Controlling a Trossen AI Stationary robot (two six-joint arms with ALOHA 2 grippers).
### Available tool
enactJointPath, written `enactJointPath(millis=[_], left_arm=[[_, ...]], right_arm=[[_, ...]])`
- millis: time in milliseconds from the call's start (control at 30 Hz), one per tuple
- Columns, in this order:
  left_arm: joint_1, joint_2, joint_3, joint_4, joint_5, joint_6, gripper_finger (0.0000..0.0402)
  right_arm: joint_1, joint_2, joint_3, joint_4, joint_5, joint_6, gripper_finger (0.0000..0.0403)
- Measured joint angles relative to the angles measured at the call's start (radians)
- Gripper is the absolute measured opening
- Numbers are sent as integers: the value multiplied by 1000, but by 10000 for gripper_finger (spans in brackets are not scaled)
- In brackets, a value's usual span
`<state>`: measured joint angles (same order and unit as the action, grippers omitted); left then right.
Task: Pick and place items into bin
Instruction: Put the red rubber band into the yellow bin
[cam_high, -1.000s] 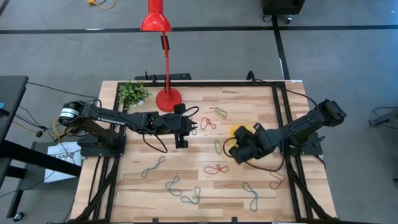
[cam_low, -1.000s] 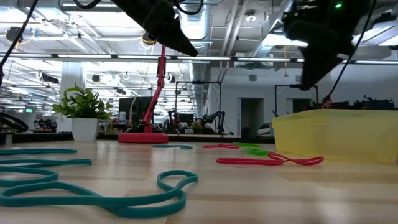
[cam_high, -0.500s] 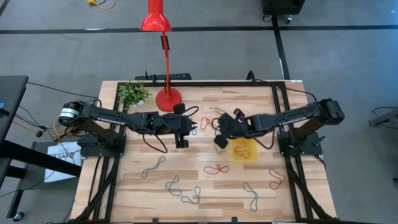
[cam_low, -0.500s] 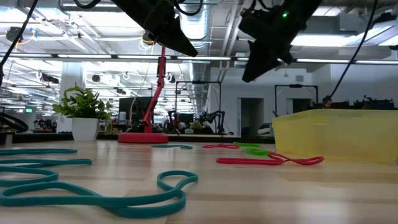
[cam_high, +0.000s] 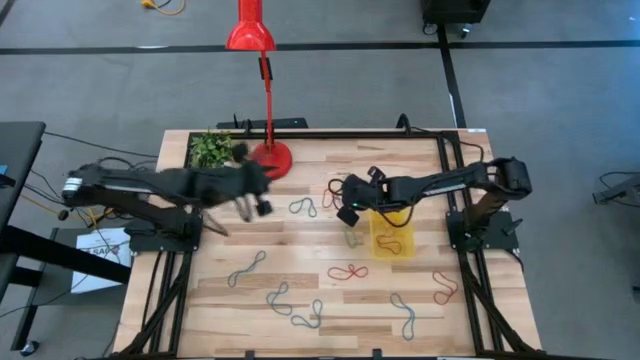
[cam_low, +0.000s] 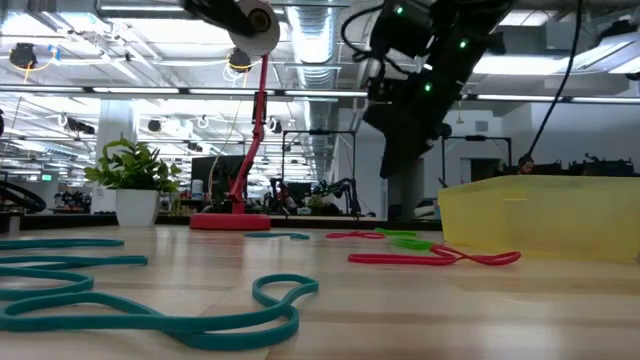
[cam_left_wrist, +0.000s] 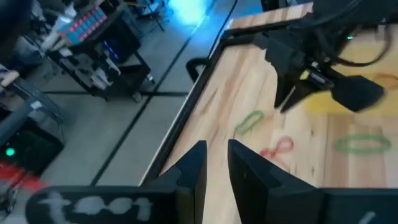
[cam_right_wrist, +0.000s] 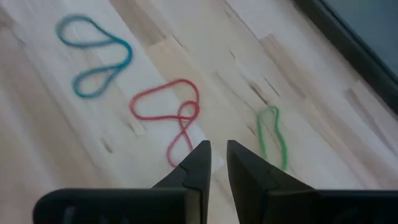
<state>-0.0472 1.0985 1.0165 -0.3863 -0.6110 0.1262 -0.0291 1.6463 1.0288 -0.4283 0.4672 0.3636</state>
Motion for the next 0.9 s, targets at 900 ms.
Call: enactJointPath(millis=[900], left_arm=[[1,-411,-164,-323,21,-147,57]], right_arm=[[-155,288,264,-137,-313,1,111]])
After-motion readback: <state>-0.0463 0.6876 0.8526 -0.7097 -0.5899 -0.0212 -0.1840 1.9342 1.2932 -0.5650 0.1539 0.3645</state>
